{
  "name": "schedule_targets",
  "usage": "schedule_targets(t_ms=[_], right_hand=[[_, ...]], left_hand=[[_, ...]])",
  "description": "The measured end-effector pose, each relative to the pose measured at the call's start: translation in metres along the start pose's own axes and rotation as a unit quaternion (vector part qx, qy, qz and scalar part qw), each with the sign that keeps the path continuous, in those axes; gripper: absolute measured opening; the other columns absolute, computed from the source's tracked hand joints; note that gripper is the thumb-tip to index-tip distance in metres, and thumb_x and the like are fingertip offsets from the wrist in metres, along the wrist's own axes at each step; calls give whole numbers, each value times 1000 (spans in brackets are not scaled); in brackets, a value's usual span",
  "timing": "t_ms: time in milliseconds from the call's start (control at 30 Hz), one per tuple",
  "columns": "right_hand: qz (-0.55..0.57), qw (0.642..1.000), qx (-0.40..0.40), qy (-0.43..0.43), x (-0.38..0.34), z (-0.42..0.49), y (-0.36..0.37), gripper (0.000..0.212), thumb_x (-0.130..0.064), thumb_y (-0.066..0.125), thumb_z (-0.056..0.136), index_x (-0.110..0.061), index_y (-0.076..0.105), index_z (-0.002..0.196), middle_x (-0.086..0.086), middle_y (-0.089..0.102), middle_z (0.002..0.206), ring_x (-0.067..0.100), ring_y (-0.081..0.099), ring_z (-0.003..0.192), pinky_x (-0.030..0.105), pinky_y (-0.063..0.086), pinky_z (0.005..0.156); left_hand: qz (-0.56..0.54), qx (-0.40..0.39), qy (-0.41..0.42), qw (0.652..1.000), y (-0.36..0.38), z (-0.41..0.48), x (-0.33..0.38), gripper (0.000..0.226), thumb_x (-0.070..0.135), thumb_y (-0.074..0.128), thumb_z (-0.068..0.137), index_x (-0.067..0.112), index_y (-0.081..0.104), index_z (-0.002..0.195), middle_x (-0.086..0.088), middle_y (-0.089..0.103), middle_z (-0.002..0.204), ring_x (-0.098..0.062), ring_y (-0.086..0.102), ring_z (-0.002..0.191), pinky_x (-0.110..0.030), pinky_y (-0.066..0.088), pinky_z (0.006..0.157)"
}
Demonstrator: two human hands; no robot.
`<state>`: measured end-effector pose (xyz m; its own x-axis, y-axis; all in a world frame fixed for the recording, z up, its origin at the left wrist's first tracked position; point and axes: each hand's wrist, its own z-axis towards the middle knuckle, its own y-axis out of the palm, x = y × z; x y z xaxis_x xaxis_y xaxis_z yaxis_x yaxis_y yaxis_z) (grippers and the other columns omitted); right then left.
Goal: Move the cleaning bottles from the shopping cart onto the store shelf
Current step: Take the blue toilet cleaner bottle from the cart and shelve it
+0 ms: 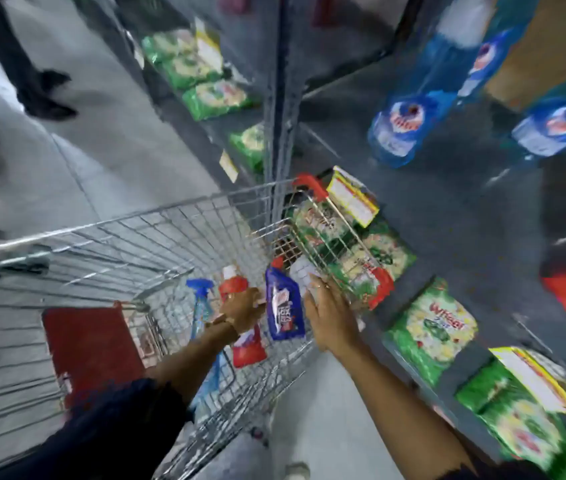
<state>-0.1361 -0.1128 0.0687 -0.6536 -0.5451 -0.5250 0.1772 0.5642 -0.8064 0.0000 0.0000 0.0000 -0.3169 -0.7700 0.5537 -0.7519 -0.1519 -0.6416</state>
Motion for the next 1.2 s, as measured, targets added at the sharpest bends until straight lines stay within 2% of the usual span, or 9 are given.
schedule_targets(t_ms=[167, 267, 367, 567, 700, 833, 1000, 1100, 1200], right_hand=[[-95, 993, 15, 68, 9, 28, 22, 35, -26, 42, 95, -14, 53, 126, 16, 63, 124, 32, 53, 118, 41, 41, 97], [-92, 994, 33, 53, 13, 28, 23, 33, -25, 42, 94, -17, 54, 124, 12, 66, 119, 31, 57, 111, 40, 44, 91], [-95, 993, 31, 59, 15, 31, 25, 35, -24, 42, 93, -19, 55, 124, 10, 67, 119, 29, 58, 110, 40, 45, 92], [-85, 994, 38, 64, 13, 29, 25, 36, -20, 44, 92, -15, 53, 127, 11, 65, 122, 27, 56, 109, 37, 44, 88], [-53, 995, 47, 70, 13, 28, 21, 42, -21, 47, 92, -14, 47, 133, 6, 41, 149, 23, 36, 135, 41, 39, 102], [99, 991, 31, 89, 11, 27, 6, 45, -28, 47, 96, -11, 43, 137, 7, 33, 153, 22, 29, 140, 43, 36, 106], [349, 928, -37, 122, 2, 6, -32, 35, -31, 54, 94, -8, 56, 120, 15, 63, 123, 28, 60, 110, 48, 48, 97], [483, 868, -19, 112, 4, -29, -61, 12, -20, 56, 93, -19, 64, 102, 8, 70, 101, 19, 69, 91, 41, 58, 81], [540, 833, 19, 118, 13, -70, -95, 16, -8, 59, 90, -17, 65, 102, 6, 69, 97, 20, 68, 87, 43, 56, 77]], left_hand=[[-69, -80, -152, 983, 43, 41, -17, 47, 30, 53, 90, -6, 55, 120, -27, 60, 125, -39, 58, 115, -43, 49, 94], [-131, -57, -177, 974, 67, 64, -9, 53, 37, 55, 91, -6, 49, 123, -25, 58, 124, -39, 57, 114, -42, 48, 94], [-231, -4, -206, 951, 91, 83, -1, 37, 21, 65, 87, -3, 53, 112, -25, 58, 109, -34, 60, 104, -35, 47, 77], [-285, 5, -276, 918, 100, 91, -1, 64, 24, 80, 72, -2, 49, 121, -22, 62, 123, -35, 61, 110, -45, 53, 92], [-317, -14, -239, 918, 86, 77, 2, 55, 16, 76, 77, 2, 42, 118, -20, 60, 124, -32, 61, 106, -41, 50, 87], [-409, -43, -144, 900, 48, 39, 12, 43, 7, 72, 79, 12, 40, 107, -20, 60, 124, -28, 63, 91, -40, 55, 78], [-451, -46, 8, 892, -6, -31, 63, 30, 16, 64, 88, 13, 43, 108, -5, 67, 104, -6, 73, 72, -21, 59, 58], [-435, -61, 88, 894, -30, -69, 100, 29, 18, 56, 93, 10, 41, 116, 1, 67, 101, -5, 71, 78, -15, 57, 61], [-433, -85, 137, 887, -34, -105, 136, 22, 20, 45, 98, 14, 49, 119, 3, 65, 101, -9, 64, 87, -17, 57, 68]])
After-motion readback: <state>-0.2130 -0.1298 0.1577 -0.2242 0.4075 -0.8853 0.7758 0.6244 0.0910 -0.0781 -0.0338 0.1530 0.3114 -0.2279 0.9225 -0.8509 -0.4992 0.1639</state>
